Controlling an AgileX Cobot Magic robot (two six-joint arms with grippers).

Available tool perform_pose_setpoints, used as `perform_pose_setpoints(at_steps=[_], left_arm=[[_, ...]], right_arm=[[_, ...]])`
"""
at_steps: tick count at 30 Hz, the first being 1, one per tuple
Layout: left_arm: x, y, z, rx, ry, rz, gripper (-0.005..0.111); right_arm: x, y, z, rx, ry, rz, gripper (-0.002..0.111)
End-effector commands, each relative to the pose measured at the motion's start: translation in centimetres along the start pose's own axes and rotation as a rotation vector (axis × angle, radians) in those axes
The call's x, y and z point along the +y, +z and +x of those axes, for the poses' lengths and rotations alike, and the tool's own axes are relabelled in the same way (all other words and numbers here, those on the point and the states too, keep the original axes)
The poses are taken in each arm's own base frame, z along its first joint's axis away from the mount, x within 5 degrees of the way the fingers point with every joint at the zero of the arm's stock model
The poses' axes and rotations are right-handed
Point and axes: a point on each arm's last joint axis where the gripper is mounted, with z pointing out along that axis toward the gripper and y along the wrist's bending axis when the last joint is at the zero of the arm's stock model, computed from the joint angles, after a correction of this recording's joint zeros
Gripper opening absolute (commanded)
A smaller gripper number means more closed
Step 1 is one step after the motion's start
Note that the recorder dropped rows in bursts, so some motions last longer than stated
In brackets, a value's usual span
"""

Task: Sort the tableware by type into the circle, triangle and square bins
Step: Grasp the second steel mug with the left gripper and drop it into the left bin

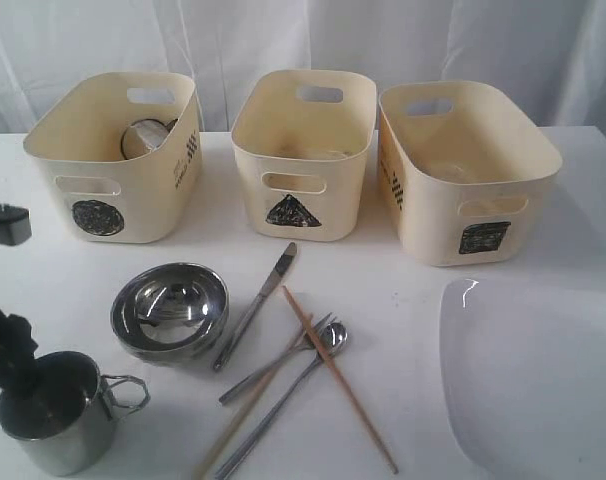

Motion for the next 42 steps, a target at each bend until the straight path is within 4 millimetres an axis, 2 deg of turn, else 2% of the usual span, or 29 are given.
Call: perform_pose_setpoints(at_steps=[1,4,8,10,14,17,21,23,25,30,33,34,37,39,42], left_arm=[[0.2,1.9,1.2,-0.032,-0.01,-0.03,0.067],[0.4,2.3,1.1,-0.076,-0.011,-0.055,0.061],[0.5,2.3,1.0,-0.086,-0.007,-0.06,0.034],[0.5,2.3,1.0,-0.086,-0.007,-0.06,0.025],[0.5,2.3,1.1,-0.084,-0.011,-0.059,0.015],[0.5,2.3,1.0,-0.09,-0.013,-0.062,0.0],[0.5,1.0,0.5,-0.14,-0.011,-0.087,0.0],[0.4,-1.1,0.0,-0.181,-0.025,-0.118,0.0],[0.2,-4.3,-0.8,-0.261,-0.02,-0.158,0.0],[-1.2,-14.2,-2.4,-0.635,0.043,-0.274,0.0],[-1.6,-18.2,-3.7,-0.831,0.064,-0.33,0.0],[-1.5,-18.9,-4.2,-0.88,0.071,-0.35,0.0],[-0.3,-19.0,-7.3,-1.059,0.106,-0.433,0.0],[1.1,-17.2,-10.4,-1.136,0.125,-0.486,0.0],[3.6,-13.1,-14.7,-1.237,0.117,-0.54,0.0]], right_arm=[[0.0,0.0,-0.1,-0.009,-0.004,0.007,0.0],[0.0,0.0,-0.1,-0.009,-0.004,0.007,0.0],[0.0,0.0,-0.1,-0.009,-0.004,0.007,0.0],[0.0,0.0,-0.1,-0.009,-0.004,0.007,0.0],[0.0,0.0,-0.1,-0.009,-0.004,0.007,0.0],[0.0,0.0,-0.1,-0.009,-0.004,0.007,0.0],[0.0,0.0,-0.1,-0.009,-0.004,0.007,0.0],[0.0,0.0,-0.1,-0.009,-0.004,0.007,0.0],[0.0,0.0,-0.1,-0.009,-0.004,0.007,0.0],[0.0,0.0,-0.1,-0.009,-0.004,0.007,0.0],[0.0,0.0,-0.1,-0.009,-0.004,0.007,0.0],[0.0,0.0,-0.1,-0.009,-0.004,0.007,0.0],[0.0,0.0,-0.1,-0.009,-0.004,0.007,0.0],[0.0,0.0,-0.1,-0.009,-0.004,0.007,0.0],[0.0,0.0,-0.1,-0.009,-0.004,0.007,0.0]])
